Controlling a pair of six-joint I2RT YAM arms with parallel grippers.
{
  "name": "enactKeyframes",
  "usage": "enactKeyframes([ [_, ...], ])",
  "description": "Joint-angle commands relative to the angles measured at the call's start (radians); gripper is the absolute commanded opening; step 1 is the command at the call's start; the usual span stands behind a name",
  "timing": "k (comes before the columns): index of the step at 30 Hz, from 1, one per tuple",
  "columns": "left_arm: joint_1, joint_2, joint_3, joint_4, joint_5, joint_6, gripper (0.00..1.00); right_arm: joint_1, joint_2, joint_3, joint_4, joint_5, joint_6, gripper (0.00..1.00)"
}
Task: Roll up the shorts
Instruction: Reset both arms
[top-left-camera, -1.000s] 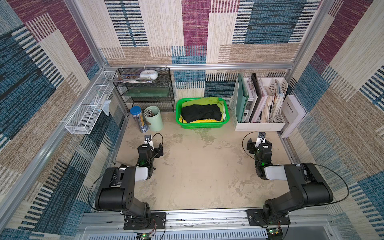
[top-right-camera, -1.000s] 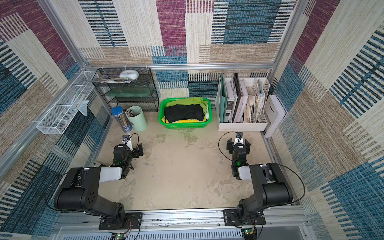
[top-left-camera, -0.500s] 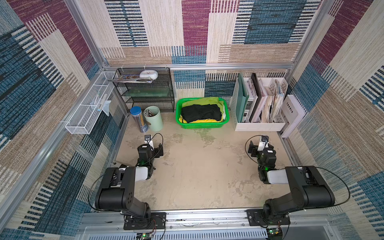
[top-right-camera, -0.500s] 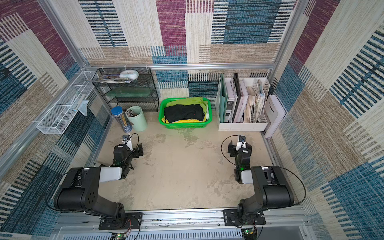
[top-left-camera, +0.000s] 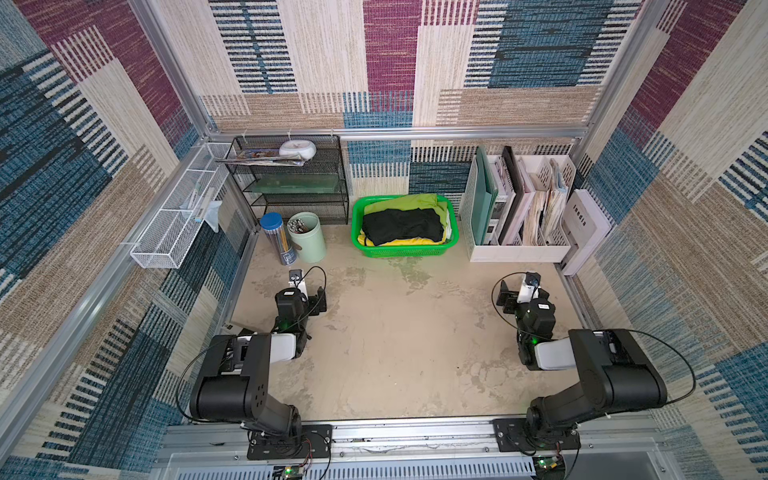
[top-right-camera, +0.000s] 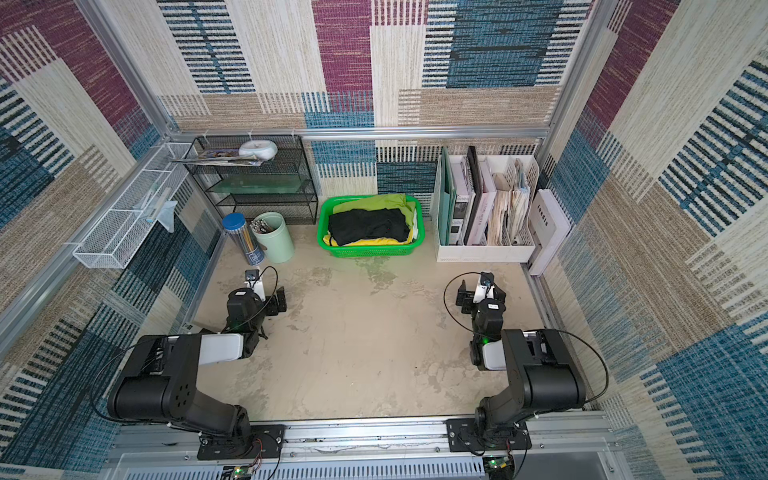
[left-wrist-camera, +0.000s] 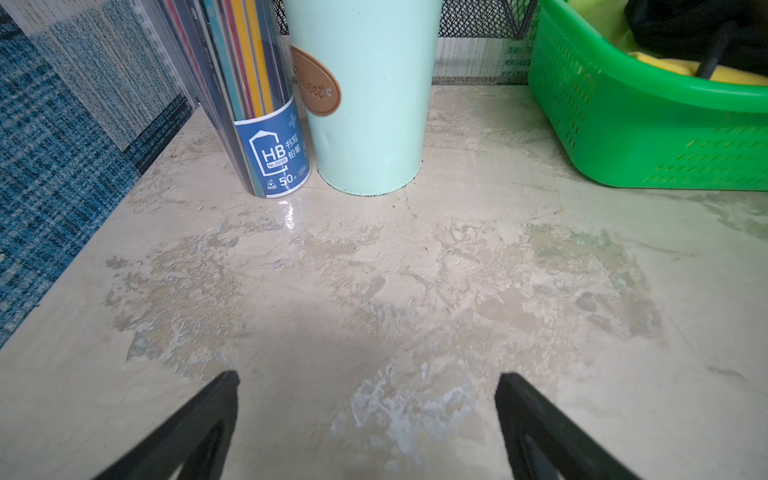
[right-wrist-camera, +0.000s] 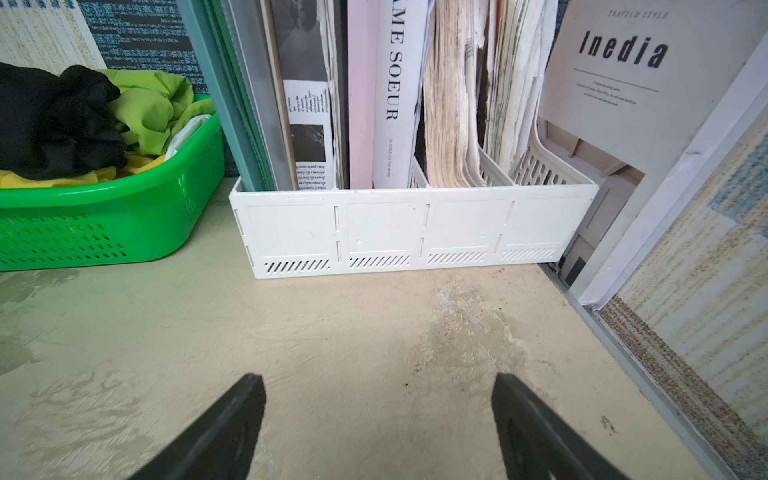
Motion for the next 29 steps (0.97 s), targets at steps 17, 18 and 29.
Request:
enactKeyframes([
  [17,0.001,0.001,0.006,0.015,0.009,0.004,1.00,-0.002,0.002,0.006,0.022,-0.013,0.010,0.91],
  [18,0.001,0.001,0.004,0.015,0.009,0.003,1.00,-0.001,0.001,0.007,0.022,-0.013,0.010,0.92],
  [29,0.000,0.001,0.006,0.014,0.009,0.004,1.00,-0.002,0.002,0.007,0.023,-0.012,0.010,0.92],
])
